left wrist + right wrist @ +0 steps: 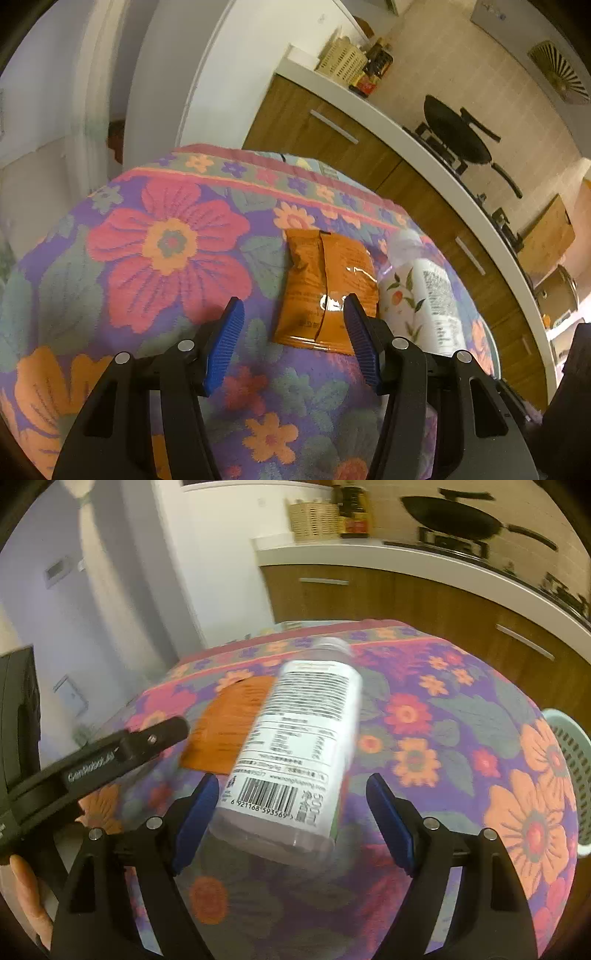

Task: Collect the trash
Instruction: 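Grasp the clear water bottle with the right tool while the left tool grasps the orange snack packet, then lift the water bottle and snack packet off the table with both tools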

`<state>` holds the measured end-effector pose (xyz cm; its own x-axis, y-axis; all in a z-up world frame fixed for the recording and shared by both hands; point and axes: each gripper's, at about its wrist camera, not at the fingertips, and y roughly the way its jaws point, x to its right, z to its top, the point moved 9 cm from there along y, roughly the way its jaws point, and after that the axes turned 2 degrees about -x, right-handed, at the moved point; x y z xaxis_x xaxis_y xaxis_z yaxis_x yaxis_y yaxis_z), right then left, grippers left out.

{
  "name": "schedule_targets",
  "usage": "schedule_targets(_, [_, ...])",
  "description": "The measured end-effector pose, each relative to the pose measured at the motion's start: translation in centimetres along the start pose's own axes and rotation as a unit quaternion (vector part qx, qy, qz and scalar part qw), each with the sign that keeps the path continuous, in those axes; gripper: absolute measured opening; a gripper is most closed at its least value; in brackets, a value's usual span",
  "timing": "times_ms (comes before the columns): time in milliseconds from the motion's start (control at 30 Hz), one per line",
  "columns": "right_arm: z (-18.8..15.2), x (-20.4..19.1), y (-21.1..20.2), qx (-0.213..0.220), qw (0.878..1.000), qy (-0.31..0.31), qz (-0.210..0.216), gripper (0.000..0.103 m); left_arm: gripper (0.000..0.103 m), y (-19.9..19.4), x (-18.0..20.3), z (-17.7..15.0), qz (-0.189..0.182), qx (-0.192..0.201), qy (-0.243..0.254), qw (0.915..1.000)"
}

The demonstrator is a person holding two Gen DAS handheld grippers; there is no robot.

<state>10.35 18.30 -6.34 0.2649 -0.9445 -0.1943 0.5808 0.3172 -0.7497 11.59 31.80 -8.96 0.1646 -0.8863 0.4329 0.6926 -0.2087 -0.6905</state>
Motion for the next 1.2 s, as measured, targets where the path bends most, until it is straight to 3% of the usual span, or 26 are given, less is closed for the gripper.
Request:
schedule_targets(67, [0.3,1.1,0.1,0.001,1.000,0.002,-0.008,0.074,0.054,0.5,0.5,0.0,0.002,-0.007,0.008,0.9999])
schedule_targets(100, [0.3,1.6,0.4,-0.008,1.000,0.000,-0.002,0.060,0.054,0.7,0.7,0.0,0.003,-0.010,0.011,0.9999])
schedule_targets(200, [0.7,2.5,0.8,-0.024,0.999,-0.008,0.028,0.060,0.055,1.6,1.3,0.1,0.014,-0.022,0.017,0.9995])
schedule_targets(333, [1.1,3.9,0.1,-0.011,0.999,-0.019,0.037,0.059,0.056,3.0,2.0,-0.2,0.035,-0.033,0.029,0.9984])
schedule_targets(400, [1.1,5.1,-0.4,-0.007,0.999,-0.022,0.041,0.059,0.063,3.3,2.6,-0.3,0.050,-0.029,0.044,0.9973])
schedule_targets(600, [0.4,8.3,-2.1,-0.001,0.999,-0.032,0.033,0.059,0.071,4.3,4.3,-1.0,0.113,-0.030,0.108,0.9873])
schedule_targets(900, [-1.0,11.5,-3.7,0.014,0.998,-0.060,0.013,0.059,0.057,4.2,5.6,-1.4,0.162,-0.012,0.155,0.9745])
schedule_targets(1133, [-1.4,12.6,-4.3,0.024,0.996,-0.080,0.005,0.061,0.053,2.9,7.7,-2.5,0.156,0.006,0.174,0.9722])
schedule_targets(1200, [-1.4,12.8,-4.1,0.017,0.997,-0.076,0.010,0.067,0.053,2.2,8.3,-2.8,0.143,0.011,0.171,0.9748])
